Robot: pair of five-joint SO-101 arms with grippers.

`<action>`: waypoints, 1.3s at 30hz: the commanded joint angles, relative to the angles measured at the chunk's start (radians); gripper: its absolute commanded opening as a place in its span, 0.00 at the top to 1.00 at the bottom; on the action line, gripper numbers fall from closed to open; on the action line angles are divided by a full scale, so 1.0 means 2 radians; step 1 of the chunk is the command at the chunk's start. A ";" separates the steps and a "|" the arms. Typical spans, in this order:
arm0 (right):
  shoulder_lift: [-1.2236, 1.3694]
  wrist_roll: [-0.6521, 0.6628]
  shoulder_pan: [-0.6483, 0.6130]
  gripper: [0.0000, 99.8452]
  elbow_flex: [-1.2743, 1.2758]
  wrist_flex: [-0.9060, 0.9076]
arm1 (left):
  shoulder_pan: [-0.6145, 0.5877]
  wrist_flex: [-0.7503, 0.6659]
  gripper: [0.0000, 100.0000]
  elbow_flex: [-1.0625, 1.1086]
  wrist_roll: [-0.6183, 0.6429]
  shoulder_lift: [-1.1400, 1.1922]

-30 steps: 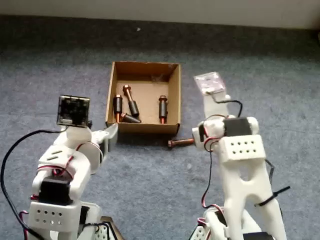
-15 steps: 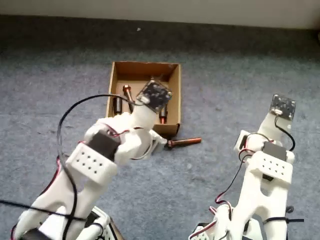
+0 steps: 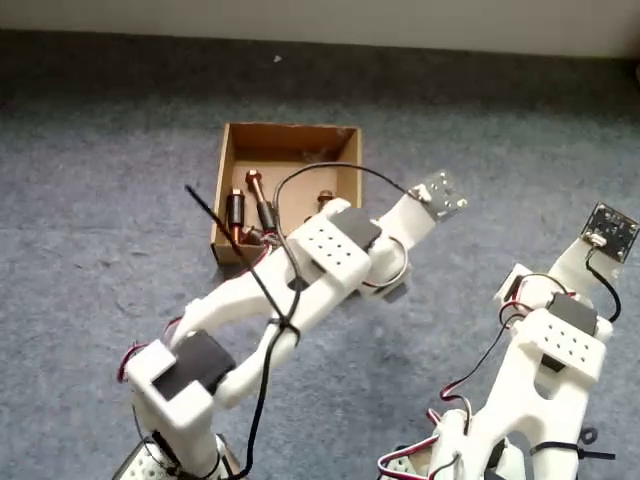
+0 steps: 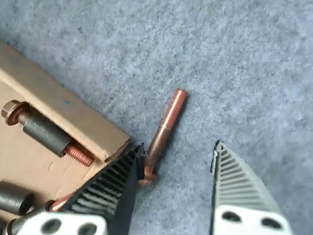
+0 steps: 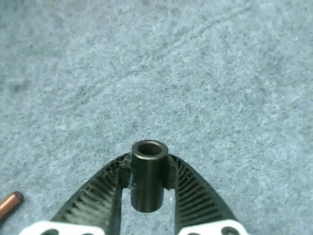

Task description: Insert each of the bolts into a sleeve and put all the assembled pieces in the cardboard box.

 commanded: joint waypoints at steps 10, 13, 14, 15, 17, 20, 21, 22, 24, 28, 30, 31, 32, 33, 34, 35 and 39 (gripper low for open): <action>-0.023 -0.004 0.003 0.99 -0.002 -0.011 | 0.004 0.032 0.78 -0.220 -0.017 0.217; -0.023 -0.002 0.003 0.99 -0.002 -0.011 | 0.005 0.053 0.86 -0.252 -0.017 0.247; -0.023 -0.002 0.003 0.99 -0.002 -0.011 | 0.007 0.061 0.89 -0.261 -0.017 0.254; -0.023 -0.002 0.003 0.99 -0.002 -0.011 | 0.008 0.071 0.93 -0.269 -0.017 0.260; -0.023 -0.002 0.003 0.99 -0.002 -0.011 | 0.010 0.095 1.00 -0.287 -0.014 0.264; -0.023 -0.002 0.003 0.99 -0.002 -0.011 | 0.013 0.132 1.00 -0.311 0.023 0.247; -0.023 -0.002 0.003 0.99 -0.002 -0.011 | 0.013 0.138 0.99 -0.316 0.043 0.237; -0.023 -0.002 0.003 0.99 -0.002 -0.011 | 0.011 0.141 0.99 -0.318 0.061 0.226; -0.023 -0.002 0.003 0.99 -0.002 -0.010 | 0.010 0.143 0.99 -0.317 0.084 0.198; -0.023 -0.001 0.003 0.99 -0.001 -0.010 | 0.010 0.146 0.99 -0.301 0.117 0.145; -0.023 -0.001 0.003 0.99 -0.001 -0.010 | 0.010 0.142 0.99 -0.283 0.130 0.116; -0.023 -0.001 0.003 0.99 -0.001 -0.010 | 0.010 0.141 0.99 -0.272 0.135 0.101; -0.023 -0.001 0.003 0.99 -0.001 -0.010 | 0.010 0.141 0.99 -0.260 0.139 0.086; -0.023 -0.001 0.003 0.99 -0.001 -0.010 | 0.010 0.141 0.99 -0.249 0.143 0.070; -0.023 -0.001 0.003 0.99 -0.001 -0.010 | 0.009 0.140 0.99 -0.237 0.147 0.053; -0.023 -0.001 0.003 0.99 -0.001 -0.010 | 0.009 0.139 0.99 -0.226 0.150 0.037; -0.023 -0.001 0.003 0.99 -0.001 -0.010 | 0.003 0.105 0.99 -0.169 0.152 -0.041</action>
